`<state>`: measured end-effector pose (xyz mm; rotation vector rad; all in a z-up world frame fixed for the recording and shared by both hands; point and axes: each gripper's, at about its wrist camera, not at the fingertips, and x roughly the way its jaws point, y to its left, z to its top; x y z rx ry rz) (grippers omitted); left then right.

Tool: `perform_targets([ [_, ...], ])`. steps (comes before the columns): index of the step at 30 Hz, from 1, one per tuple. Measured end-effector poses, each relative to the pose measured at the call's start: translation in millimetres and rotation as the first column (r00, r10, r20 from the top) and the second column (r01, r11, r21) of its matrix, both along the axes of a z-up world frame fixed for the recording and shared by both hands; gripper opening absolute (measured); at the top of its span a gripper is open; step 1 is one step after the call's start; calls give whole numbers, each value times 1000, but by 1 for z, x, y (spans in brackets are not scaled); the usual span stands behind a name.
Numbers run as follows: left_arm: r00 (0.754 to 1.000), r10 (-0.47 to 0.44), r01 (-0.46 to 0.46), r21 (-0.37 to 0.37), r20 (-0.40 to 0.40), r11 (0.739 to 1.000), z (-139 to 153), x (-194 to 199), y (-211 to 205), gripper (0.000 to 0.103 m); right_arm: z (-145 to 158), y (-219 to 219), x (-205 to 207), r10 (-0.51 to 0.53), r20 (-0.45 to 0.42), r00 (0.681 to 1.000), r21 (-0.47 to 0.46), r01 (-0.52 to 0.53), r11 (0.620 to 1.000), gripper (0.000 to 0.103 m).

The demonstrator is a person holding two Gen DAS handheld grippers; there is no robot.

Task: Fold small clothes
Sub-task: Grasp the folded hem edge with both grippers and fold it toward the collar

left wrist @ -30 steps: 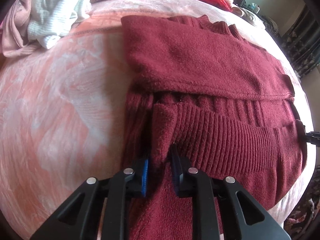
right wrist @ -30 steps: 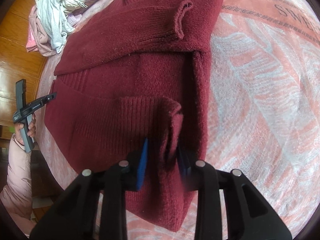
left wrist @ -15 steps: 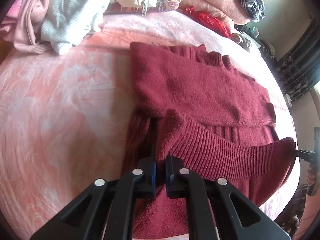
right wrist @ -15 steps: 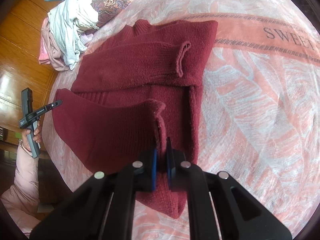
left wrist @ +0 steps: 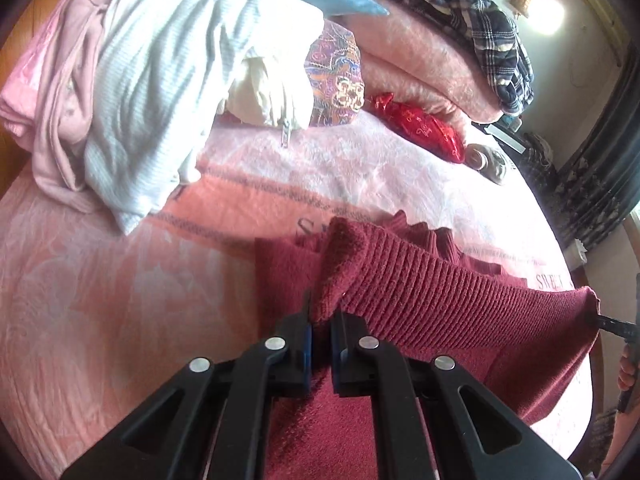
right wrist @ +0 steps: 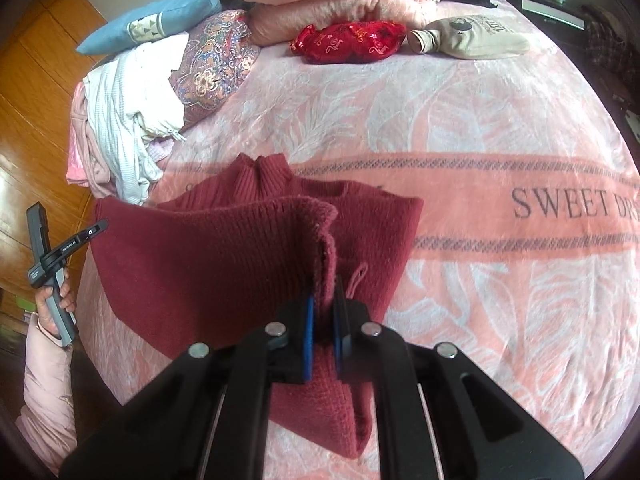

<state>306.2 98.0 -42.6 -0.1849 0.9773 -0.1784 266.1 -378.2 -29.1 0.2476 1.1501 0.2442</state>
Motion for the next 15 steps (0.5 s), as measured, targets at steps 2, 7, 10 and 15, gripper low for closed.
perform_targets([
  [2,1000,10,-10,4,0,1000,-4,20,-3,7,-6,-1,23,-14,-15,1000,-8,13,1000,6],
  [7,999,40,-39,16,-14,999,-28,62,-6,7,-29,-8,72,-52,-49,997,-32,50,998,6],
  [10,997,63,-63,-1,-40,998,-45,81,-3,7,-45,-12,93,-75,-77,994,-34,73,997,6],
  [15,995,74,-73,16,-69,997,-69,102,-3,7,-67,-15,115,-97,-103,990,-45,93,995,6],
])
